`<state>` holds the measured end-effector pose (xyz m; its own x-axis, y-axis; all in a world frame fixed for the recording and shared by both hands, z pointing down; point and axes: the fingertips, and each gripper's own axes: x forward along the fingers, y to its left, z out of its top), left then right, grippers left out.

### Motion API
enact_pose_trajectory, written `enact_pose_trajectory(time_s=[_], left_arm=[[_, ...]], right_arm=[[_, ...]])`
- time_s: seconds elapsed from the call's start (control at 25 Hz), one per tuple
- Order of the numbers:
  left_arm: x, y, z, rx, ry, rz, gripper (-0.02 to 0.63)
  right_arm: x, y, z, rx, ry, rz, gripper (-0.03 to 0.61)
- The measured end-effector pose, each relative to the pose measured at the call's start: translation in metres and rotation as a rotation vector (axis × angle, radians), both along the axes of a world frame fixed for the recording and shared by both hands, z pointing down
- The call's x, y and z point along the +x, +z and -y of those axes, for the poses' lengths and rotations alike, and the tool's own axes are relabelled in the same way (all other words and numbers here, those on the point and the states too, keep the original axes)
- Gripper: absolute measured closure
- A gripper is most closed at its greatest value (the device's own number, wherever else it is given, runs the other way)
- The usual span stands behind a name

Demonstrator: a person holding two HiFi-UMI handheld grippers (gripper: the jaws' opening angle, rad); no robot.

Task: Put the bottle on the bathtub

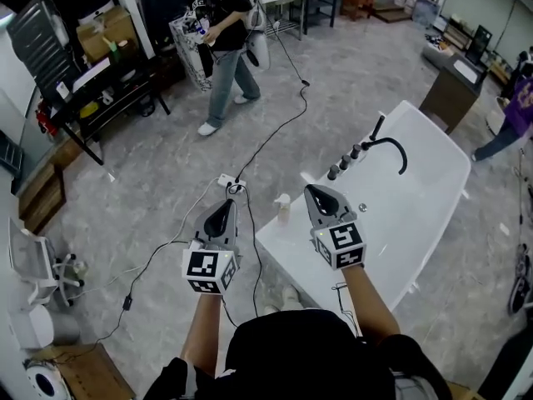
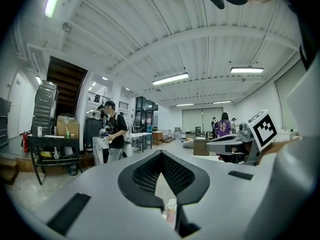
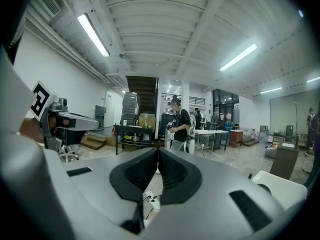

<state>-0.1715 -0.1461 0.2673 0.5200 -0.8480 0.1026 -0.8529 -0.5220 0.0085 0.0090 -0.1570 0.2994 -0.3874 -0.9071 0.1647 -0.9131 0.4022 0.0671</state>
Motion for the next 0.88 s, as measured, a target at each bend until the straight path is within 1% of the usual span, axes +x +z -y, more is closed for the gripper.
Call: enact_pose_trajectory(time_s=[0.28,0.68,0.88], left_arm=[[-0.007,-0.032,-0.007,0.058,-0.032,-0.014,0.600],[-0.016,-0.051,-0.013,0.088,-0.063,-0.015,0.600],[-0.024,-0.050,-0.014,0.089,-0.074,-0.017,0.600]], right_arm=[[0.002,-0.031,-0.004,0.059,-0.004,-0.006,0.554],[0.010,-0.044,-0.008,0.084,0.000,0.000,0.554],[0.003,-0.041,-0.007,0.091,-0.002,0.009,0.554]])
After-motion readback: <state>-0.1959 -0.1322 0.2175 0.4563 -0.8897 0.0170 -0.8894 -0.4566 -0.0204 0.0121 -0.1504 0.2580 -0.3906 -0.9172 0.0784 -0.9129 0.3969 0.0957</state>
